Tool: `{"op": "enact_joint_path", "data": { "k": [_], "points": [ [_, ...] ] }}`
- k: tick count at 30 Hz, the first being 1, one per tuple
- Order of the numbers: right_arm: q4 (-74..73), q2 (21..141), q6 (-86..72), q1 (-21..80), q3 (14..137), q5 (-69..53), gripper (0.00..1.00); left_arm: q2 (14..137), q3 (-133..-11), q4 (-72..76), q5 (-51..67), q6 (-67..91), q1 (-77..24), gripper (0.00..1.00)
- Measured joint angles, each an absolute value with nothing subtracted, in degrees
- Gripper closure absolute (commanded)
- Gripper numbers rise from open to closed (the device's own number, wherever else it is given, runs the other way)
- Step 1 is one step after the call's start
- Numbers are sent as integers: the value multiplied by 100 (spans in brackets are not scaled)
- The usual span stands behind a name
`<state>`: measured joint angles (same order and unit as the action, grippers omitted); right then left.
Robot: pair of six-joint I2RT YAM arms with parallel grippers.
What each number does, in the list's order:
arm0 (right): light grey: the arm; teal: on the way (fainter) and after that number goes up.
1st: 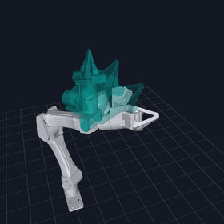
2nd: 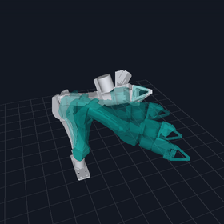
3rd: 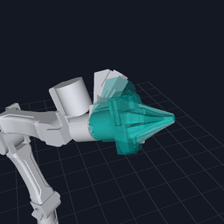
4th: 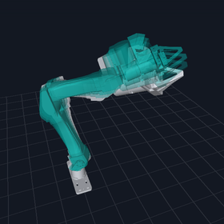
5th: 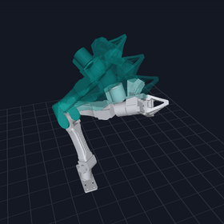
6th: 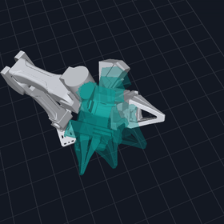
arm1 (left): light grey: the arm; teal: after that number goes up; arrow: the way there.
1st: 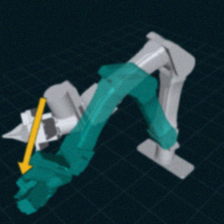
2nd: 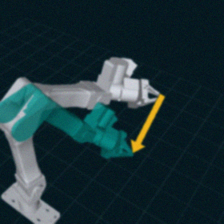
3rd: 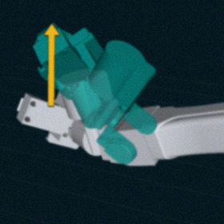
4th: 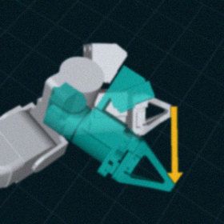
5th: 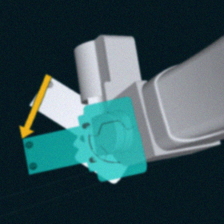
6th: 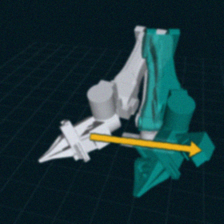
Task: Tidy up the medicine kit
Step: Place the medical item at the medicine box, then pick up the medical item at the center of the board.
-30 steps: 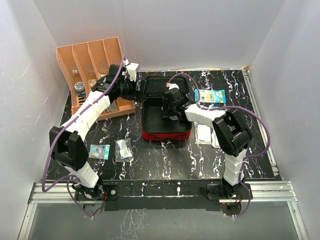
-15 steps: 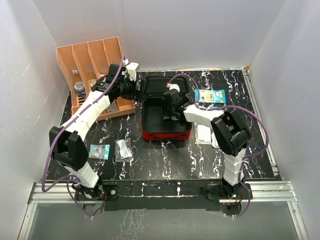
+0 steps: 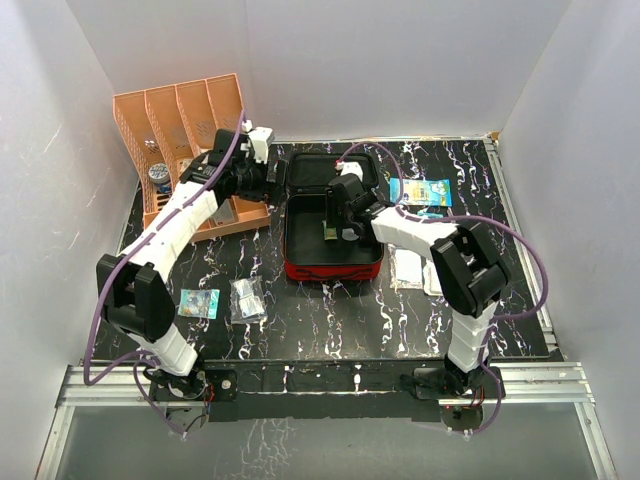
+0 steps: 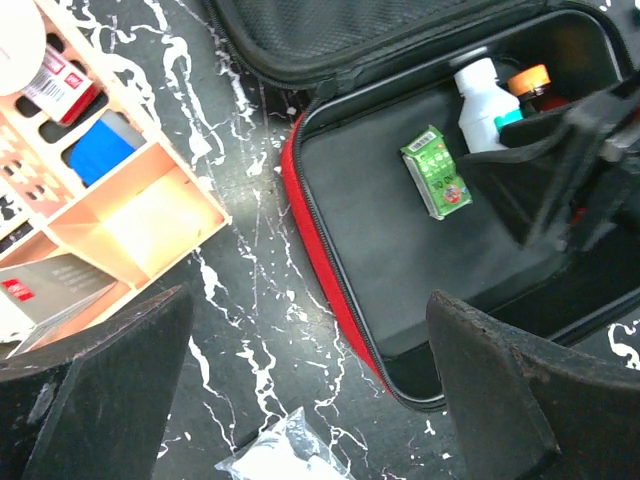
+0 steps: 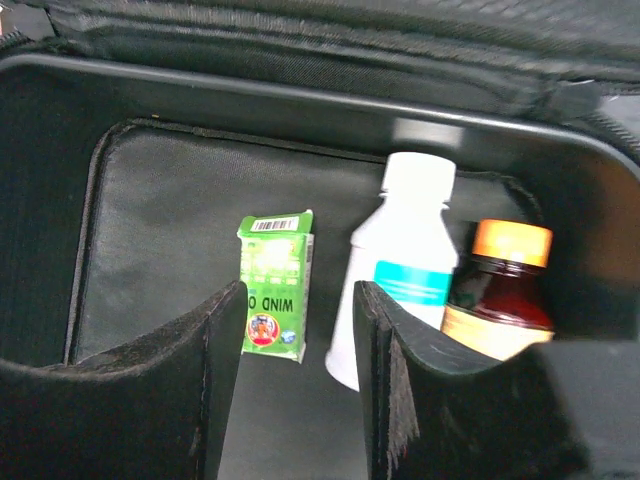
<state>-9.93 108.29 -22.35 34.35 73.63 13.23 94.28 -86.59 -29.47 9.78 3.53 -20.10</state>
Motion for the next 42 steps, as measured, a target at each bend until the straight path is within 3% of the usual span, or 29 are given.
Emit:
{"op": "enact_joint_path", "data": {
  "k": [2, 6, 8, 22, 36, 39, 42],
  "points": [
    [-1092, 10665, -2154, 3422, 7363, 1431, 51, 9341, -8565, -2980, 897, 379, -1970, 1],
    [-1299, 10235, -1997, 3406, 7369, 1660, 24, 8877, -8112, -3424, 633, 576, -1951, 1],
    [-1356, 9977, -1900, 3406, 7371, 1804, 3, 8628, -7891, -3623, 510, 744, -1944, 1],
    [-1675, 9212, -1557, 3406, 7262, 2753, 2, 8230, -6287, -4104, 370, 2436, -1929, 2],
    [-1953, 8875, -1702, 3402, 6613, 3050, 2, 8320, -5188, -3997, 123, 3854, -1929, 11],
    [-1942, 8862, -1704, 3402, 6490, 3044, 2, 8320, -4971, -3977, 119, 4101, -1929, 15],
    [-1949, 8860, -1704, 3402, 6348, 3030, 2, 8329, -4827, -3942, 121, 4276, -1931, 27]
  ]
}}
